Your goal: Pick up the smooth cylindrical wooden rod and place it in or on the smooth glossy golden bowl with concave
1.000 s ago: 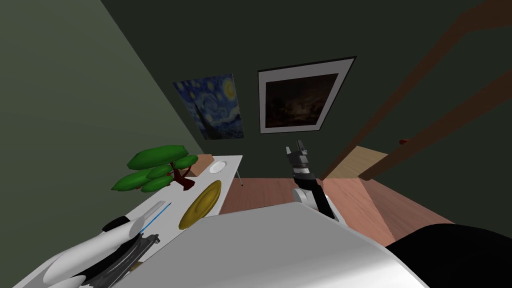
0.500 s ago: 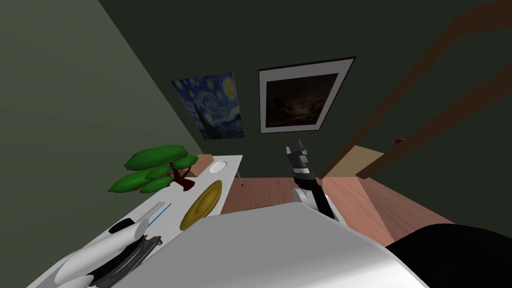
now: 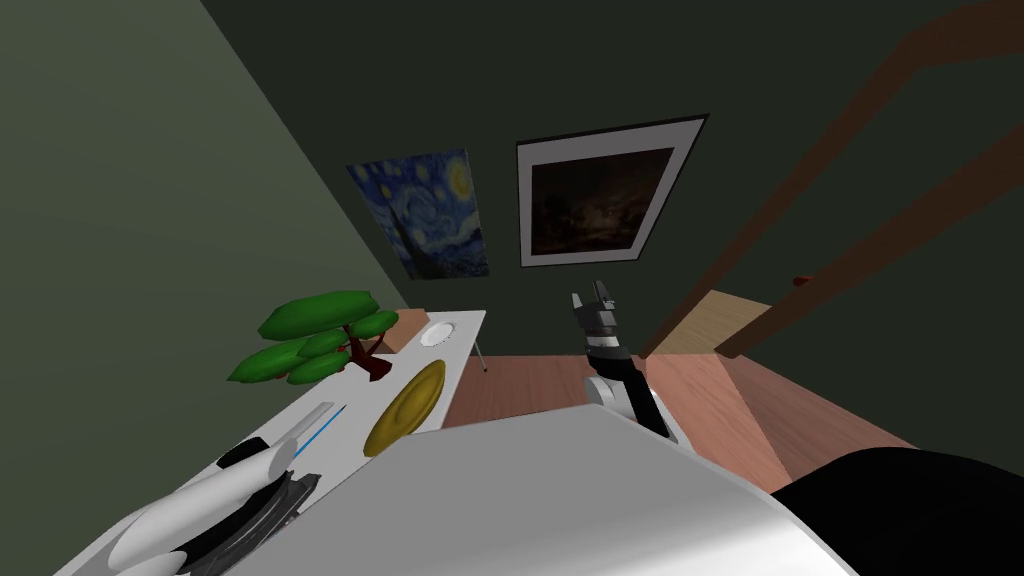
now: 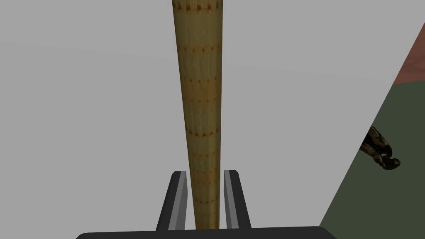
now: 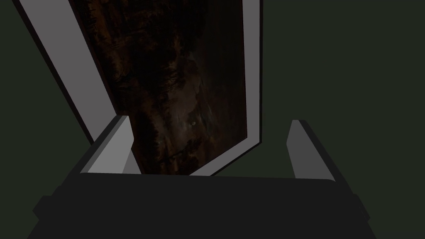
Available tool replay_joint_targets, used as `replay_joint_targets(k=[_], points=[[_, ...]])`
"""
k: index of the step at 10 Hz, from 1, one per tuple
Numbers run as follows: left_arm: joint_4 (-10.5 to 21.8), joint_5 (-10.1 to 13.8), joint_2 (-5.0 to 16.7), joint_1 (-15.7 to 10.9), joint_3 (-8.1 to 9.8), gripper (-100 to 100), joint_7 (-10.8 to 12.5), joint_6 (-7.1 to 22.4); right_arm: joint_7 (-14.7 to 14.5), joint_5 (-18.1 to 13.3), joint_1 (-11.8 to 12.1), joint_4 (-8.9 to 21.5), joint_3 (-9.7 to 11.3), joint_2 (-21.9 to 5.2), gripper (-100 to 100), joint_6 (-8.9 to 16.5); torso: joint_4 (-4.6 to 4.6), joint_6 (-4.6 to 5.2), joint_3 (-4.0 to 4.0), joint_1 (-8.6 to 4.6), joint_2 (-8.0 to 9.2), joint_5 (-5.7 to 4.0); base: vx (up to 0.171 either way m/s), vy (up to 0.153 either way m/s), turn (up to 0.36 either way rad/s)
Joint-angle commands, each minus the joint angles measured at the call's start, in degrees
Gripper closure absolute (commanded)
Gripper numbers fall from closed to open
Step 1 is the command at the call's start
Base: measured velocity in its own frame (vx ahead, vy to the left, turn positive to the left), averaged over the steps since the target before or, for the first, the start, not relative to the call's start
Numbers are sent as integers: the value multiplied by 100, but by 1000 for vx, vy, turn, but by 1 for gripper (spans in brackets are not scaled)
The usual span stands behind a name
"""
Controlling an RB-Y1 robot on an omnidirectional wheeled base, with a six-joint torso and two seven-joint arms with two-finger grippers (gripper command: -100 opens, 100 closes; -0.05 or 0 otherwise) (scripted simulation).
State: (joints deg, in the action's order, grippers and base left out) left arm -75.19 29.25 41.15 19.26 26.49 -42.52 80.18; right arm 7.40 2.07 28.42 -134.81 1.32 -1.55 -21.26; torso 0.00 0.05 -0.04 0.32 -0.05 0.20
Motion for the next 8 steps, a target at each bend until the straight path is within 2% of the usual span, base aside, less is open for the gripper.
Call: replay_joint_targets(k=[1, 2, 3, 4, 5, 6, 7, 8], points=[[0, 0, 0, 0, 0, 100, 0, 0, 0, 0, 0, 0, 0, 0, 0, 0, 0, 0, 0, 0, 0, 0, 0, 0, 0], [0, 0, 0, 0, 0, 0, 0, 0, 0, 0, 0, 0, 0, 0, 0, 0, 0, 0, -1, 1, -1, 0, 0, 0, 0], [-147, 63, 74, 14, 83, 100, -21, 163, 0, 0, 0, 0, 0, 0, 0, 0, 0, 0, -1, 1, -1, 0, 16, -28, 31], [-234, 107, 127, 34, 143, 100, -46, 270, 0, 0, 0, 0, 0, 0, 0, 0, 0, 1, -3, -10, -6, -5, 31, -49, 44], [-148, 83, 102, 20, 107, 100, -42, 177, 0, 0, 0, 0, 0, 0, 0, 0, 0, 1, -6, -20, -12, -7, 15, -23, 10], [-156, 88, 109, 18, 115, 0, -49, 198, 0, 0, 0, 0, 0, 0, 0, 0, -1, 1, -4, -13, -8, -4, 0, 0, 0], [-218, 121, 262, -10, 276, 100, -54, 206, 0, 0, 0, 0, 0, 0, 0, 0, 0, 1, -2, -6, -5, -2, 2, -38, 4], [-242, 147, 320, -15, 355, 100, -59, 221, 0, 0, 0, 0, 0, 0, 0, 0, 2, 5, -2, -14, -6, -10, 8, -64, -4]])
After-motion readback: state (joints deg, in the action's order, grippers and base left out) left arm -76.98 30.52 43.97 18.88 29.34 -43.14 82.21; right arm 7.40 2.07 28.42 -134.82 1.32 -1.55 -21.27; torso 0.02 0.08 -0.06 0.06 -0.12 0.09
